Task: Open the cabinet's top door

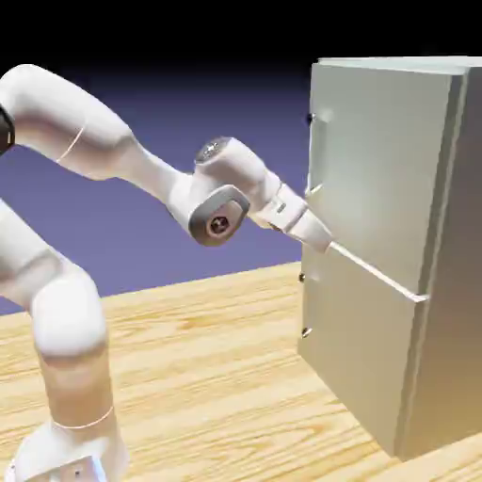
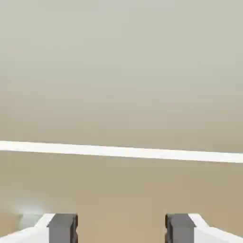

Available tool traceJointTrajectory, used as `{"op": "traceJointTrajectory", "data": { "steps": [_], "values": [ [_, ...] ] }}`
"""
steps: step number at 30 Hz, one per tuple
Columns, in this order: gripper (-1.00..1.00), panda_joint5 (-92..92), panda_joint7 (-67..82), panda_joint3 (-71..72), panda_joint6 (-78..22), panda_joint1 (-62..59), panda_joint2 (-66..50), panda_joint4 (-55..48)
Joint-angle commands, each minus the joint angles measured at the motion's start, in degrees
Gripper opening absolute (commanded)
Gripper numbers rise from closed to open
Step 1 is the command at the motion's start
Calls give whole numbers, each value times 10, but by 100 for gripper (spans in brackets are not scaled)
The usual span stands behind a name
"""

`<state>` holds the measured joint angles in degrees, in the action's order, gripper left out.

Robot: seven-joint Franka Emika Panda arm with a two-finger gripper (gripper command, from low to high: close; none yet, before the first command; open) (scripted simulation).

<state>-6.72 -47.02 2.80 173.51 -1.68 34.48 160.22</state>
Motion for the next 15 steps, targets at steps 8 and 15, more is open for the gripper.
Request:
{"op": "traceJointTrajectory", "data": {
  "steps": [8, 15],
  "values": [
    [0, -199, -135, 83, -15, -70, 54, -23],
    [0, -374, -254, 156, -28, -132, 101, -43]
  ]
}}
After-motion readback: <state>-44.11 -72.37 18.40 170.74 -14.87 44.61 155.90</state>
